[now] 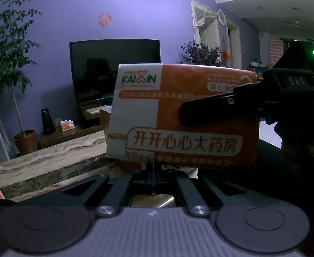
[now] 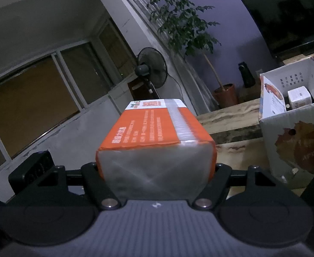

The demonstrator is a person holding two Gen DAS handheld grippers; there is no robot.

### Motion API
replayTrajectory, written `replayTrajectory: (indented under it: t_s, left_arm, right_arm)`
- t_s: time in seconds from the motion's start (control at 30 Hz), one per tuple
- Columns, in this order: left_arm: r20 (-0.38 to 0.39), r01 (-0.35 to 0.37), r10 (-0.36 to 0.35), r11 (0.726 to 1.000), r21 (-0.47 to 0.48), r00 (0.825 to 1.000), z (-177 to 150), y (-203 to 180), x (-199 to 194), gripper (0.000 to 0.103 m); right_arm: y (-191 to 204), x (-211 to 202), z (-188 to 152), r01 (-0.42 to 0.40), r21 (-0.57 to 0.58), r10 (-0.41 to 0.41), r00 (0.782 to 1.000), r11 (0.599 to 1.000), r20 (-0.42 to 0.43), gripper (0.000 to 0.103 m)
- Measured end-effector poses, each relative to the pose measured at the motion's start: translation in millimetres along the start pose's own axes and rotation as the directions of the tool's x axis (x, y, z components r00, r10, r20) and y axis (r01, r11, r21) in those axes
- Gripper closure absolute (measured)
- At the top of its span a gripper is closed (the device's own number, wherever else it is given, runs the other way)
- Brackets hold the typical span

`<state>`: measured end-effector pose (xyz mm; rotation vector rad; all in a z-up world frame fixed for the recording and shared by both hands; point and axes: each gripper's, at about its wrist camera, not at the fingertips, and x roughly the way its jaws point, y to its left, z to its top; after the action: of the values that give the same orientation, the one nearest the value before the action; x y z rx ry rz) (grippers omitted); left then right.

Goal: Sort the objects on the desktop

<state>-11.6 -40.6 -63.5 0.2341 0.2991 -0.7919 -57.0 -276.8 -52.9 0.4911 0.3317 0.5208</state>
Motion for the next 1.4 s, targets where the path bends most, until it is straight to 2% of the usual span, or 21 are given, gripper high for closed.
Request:
replayTrajectory:
  t_s: [0.1, 0.27, 0.43, 0.87, 1.4]
  left_arm:
    - [-0.001, -0.002, 0.002, 1.000, 0.003, 1.000, -0.4, -0.6, -0.4, 0.103]
    - [-0.005, -0.003, 0.003, 1.000, 0.001, 1.000, 0.6, -0.9, -0.6, 0.103]
    - [-0.003, -0.001, 0.001, 1.000, 0.006, 1.000, 0.5, -1.8, -1.4, 0.103]
    - [-0.008, -0.004, 0.004, 1.000, 0.018, 1.000, -0.5, -4.4, -2.3, 0.103]
    - [-0.004, -0.005, 0.005, 1.000, 0.026, 1.000, -1.5, -6.8, -3.8, 0.103]
  right_arm:
    - [-4.3, -0.5, -1.0, -0.019, 0.020, 0.019, 1.000, 1.000, 0.002, 0.029]
    - [-4.0, 3.0, 0.5, 0.007, 0.029, -0.007, 1.000, 1.000, -0.016, 0.029]
    - [2.9, 1.7, -0.8, 0.006, -0.017, -0.006, 1.000, 1.000, -0.015, 0.029]
    - [5.2, 1.4, -3.8, 0.014, -0.020, -0.014, 1.000, 1.000, -0.008, 0.030]
    - [-7.2, -4.4, -3.0, 0.030, 0.049, -0.031, 0.999, 0.998, 0.029, 0.030]
